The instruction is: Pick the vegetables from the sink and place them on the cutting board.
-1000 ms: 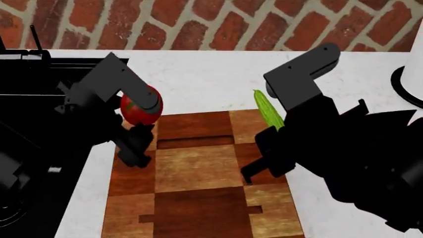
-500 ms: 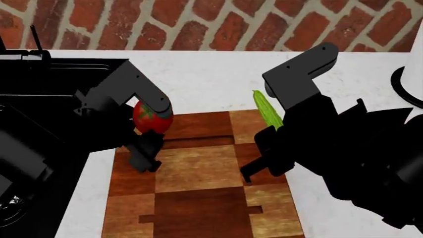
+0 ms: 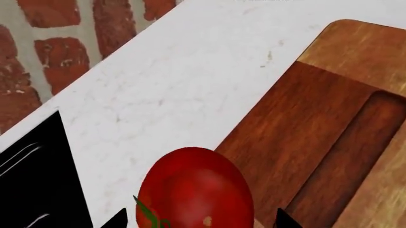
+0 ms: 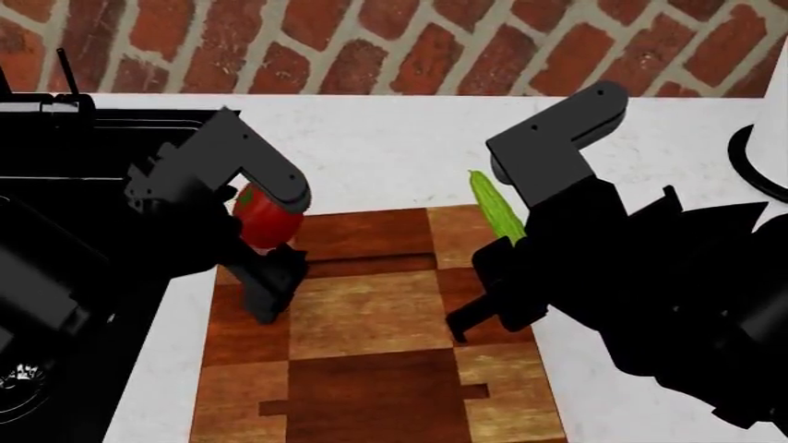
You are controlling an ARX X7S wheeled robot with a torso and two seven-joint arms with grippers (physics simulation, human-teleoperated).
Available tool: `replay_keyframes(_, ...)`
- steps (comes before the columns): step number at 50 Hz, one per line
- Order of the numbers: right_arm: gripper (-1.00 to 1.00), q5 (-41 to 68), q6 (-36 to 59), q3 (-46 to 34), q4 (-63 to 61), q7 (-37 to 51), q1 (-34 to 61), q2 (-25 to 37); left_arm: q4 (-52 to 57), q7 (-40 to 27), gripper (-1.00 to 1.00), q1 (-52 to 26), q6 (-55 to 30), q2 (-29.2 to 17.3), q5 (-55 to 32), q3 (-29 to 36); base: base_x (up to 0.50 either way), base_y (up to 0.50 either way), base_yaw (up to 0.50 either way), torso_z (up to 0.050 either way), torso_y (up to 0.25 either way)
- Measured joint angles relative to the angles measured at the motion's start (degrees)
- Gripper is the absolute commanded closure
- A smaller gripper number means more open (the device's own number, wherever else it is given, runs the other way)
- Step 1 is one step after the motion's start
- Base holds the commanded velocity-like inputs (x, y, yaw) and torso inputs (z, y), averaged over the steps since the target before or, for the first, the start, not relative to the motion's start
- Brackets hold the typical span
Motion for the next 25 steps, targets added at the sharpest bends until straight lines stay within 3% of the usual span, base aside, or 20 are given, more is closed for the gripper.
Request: replay_keyframes(25, 1.00, 0.7, 0.8, 0.1, -1.3, 0.5, 0.5, 0.2, 13.1, -2.8, -1.00, 2.1, -5.3, -3.1, -0.1, -3.0, 0.00, 0.00, 0.00, 0.000, 0.000)
